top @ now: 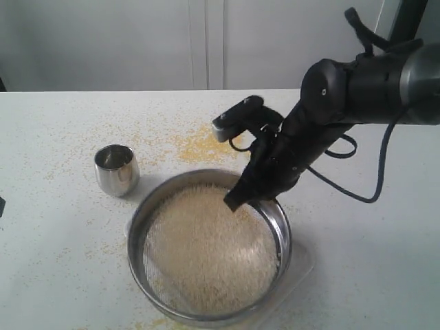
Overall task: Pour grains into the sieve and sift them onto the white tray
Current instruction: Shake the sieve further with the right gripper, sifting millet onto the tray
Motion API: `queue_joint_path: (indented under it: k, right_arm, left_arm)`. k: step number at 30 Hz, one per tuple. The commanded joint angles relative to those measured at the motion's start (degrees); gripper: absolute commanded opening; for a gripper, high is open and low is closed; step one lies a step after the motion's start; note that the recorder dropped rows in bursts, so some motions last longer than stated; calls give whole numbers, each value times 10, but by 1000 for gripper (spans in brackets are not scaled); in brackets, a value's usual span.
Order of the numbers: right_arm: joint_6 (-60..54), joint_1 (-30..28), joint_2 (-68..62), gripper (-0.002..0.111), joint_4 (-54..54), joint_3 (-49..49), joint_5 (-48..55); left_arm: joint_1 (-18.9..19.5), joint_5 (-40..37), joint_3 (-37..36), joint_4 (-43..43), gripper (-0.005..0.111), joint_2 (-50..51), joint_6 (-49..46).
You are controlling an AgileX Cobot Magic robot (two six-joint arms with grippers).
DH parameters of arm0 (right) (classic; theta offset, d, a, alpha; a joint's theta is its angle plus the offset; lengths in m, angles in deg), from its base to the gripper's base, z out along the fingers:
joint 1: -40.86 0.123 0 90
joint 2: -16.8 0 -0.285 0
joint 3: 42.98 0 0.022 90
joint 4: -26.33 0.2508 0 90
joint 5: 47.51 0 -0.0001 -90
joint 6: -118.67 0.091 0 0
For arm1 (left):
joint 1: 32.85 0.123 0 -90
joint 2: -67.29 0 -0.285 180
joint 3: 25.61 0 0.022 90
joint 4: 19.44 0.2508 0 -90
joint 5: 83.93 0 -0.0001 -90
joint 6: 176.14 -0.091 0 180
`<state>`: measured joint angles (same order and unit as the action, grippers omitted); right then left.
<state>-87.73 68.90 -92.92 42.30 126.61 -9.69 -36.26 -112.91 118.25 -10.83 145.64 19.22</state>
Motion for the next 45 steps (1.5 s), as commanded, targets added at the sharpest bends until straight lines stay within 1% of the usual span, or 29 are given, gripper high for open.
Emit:
queue_joint_path:
  k: [1, 3, 5, 6, 8, 9, 10, 14, 15, 17, 18, 19, 20, 21, 22, 23, 24, 25, 26, 27, 28, 30, 31, 32, 33, 34, 38, 42, 45]
  right_arm:
    - [195, -35, 5, 0, 2, 5, -59]
    - [42, -15, 5, 0, 68, 11, 0]
    - [-137, -5, 7, 0, 69, 17, 80]
    - [-102, -10, 7, 0, 45, 17, 67]
    - [137, -39, 7, 0, -4, 17, -13]
    - [207, -44, 7, 0, -2, 17, -28]
    - [189, -40, 7, 0, 24, 17, -31]
    - [-134, 0, 7, 0, 91, 17, 71]
    - [-119, -1, 7, 0, 66, 17, 65]
    - [53, -22, 7, 0, -11, 17, -8]
    - [227, -37, 7, 0, -16, 17, -51]
    - [208, -34, 7, 0, 10, 17, -52]
    - [9, -9, 7, 0, 83, 17, -1]
    - [-96, 2, 7, 0, 100, 17, 38]
    - [-108, 3, 8, 0, 53, 17, 35]
    - [-26, -10, 8, 0, 14, 17, 0]
    - [169, -37, 8, 0, 3, 17, -52]
    - [166, -37, 7, 0, 22, 17, -52]
    - [4, -17, 7, 0, 85, 17, 5]
    - [-127, -5, 7, 0, 86, 17, 60]
    - [-100, -10, 7, 0, 58, 17, 47]
    - [174, -50, 7, 0, 38, 17, -40]
    - [124, -47, 5, 0, 91, 17, -32]
    - [3, -30, 5, 0, 157, 17, 7]
    - [-136, -15, 5, 0, 174, 17, 70]
    - [-154, -13, 8, 0, 152, 17, 72]
    - [132, -42, 13, 0, 81, 17, -26]
    - [-17, -13, 14, 0, 73, 17, 40]
    - [16, -14, 14, 0, 60, 17, 43]
  left_arm:
    - [1, -5, -6, -3, 1, -6, -2]
    - [1, -5, -6, -3, 1, -6, -2]
    - [1, -5, -6, -3, 1, -6, -2]
    - [1, -5, -6, -3, 1, -6, -2]
    - [1, -5, -6, -3, 1, -6, -2]
    - [1, -5, -6, -3, 1, -6, -2]
    - [1, -5, -6, -3, 1, -6, -2]
    - [1, -5, -6, -3, 1, -6, -2]
    - [1, -5, -6, -3, 1, -6, -2]
    - [1, -5, -6, -3, 1, -6, -2]
    - [1, -5, -6, -3, 1, -6, -2]
    - [1, -5, -6, -3, 1, -6, -2]
    - [1, -5, -6, -3, 1, -6, -2]
    - [1, -5, -6, -3, 1, -6, -2]
    - [1, -5, -6, -3, 1, -6, -2]
    - [1, -5, -6, -3, 1, -6, -2]
    - [1, -5, -6, -3, 1, -6, -2]
    - [1, -5, -6, -3, 1, -6, -2]
    - [1, -5, -6, -3, 1, -6, -2]
    - [1, -5, -6, -3, 1, -6, -2]
    - [1, -5, -6, -3, 1, -6, -2]
    - [1, -5, -6, -3, 1, -6, -2]
    - [1, -5, -6, -3, 1, -6, -2]
    - [1, -5, -6, -3, 1, -6, -2]
    - [1, -5, -6, -3, 1, -6, -2]
    - [1, -5, -6, -3, 1, -6, -2]
    - [1, -5, -6, -3, 1, -6, -2]
    - [1, -5, -6, -3, 1, -6, -2]
    - [1, -5, -6, -3, 1, -6, -2]
